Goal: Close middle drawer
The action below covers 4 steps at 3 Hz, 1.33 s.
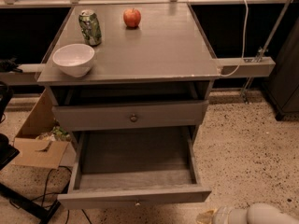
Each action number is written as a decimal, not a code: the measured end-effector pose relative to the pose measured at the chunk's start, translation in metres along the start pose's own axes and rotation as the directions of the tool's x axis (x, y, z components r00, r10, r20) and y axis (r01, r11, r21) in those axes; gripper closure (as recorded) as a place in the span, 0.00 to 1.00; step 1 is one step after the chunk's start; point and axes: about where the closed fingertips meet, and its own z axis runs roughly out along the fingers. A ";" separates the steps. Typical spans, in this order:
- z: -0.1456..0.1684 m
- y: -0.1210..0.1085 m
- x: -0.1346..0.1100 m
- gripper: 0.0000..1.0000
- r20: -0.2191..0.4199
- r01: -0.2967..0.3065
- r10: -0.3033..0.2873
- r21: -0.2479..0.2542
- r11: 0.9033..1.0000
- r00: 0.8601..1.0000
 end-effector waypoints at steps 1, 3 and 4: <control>0.036 -0.009 -0.003 1.00 0.081 0.018 -0.015 -0.029 0.999 0.997; 0.096 -0.046 -0.039 1.00 0.281 0.127 -0.107 -0.055 0.990 0.954; 0.100 -0.053 -0.051 1.00 0.314 0.156 -0.133 -0.047 0.987 0.940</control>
Offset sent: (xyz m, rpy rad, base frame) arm 0.1077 0.0718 -0.1185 0.3791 -0.1986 0.1140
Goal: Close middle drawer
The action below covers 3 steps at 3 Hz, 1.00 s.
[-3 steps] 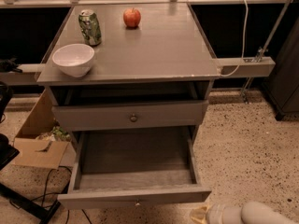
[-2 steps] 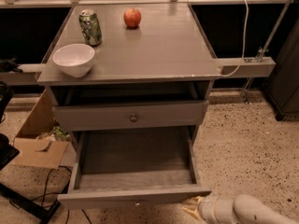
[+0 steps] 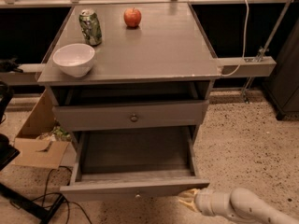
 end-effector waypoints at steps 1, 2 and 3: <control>0.003 -0.017 -0.015 1.00 0.032 0.037 -0.038 0.008 0.999 0.999; 0.002 -0.016 -0.015 1.00 0.032 0.037 -0.038 0.008 0.999 0.999; 0.001 -0.039 -0.033 1.00 0.067 0.075 -0.076 0.019 0.997 0.995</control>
Offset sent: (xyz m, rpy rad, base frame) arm 0.1422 -0.0066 0.0769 0.0816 -0.2897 0.0777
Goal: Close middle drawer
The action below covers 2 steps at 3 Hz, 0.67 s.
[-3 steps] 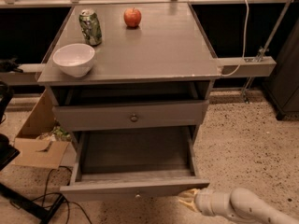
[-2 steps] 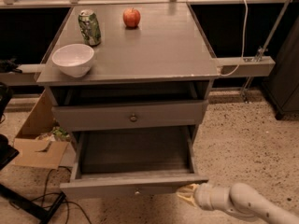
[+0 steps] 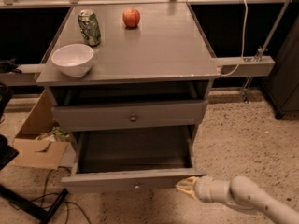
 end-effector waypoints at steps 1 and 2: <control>0.000 0.001 0.000 1.00 0.000 0.000 0.000 0.000 1.000 1.000; 0.004 -0.027 -0.019 1.00 0.038 0.040 -0.040 0.002 0.999 0.998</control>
Offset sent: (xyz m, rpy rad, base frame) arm 0.1381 -0.0015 0.0657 0.0823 -0.2083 0.0868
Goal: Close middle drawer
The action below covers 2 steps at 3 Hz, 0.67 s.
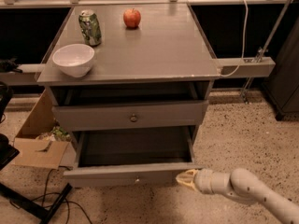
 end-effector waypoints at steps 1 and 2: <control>-0.001 0.002 0.000 1.00 0.000 0.000 0.000 0.000 1.000 1.000; 0.013 -0.031 -0.017 1.00 0.053 0.032 -0.032 -0.011 0.999 0.998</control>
Offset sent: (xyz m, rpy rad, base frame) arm 0.1435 0.0136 0.0374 0.1312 -0.1509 0.0933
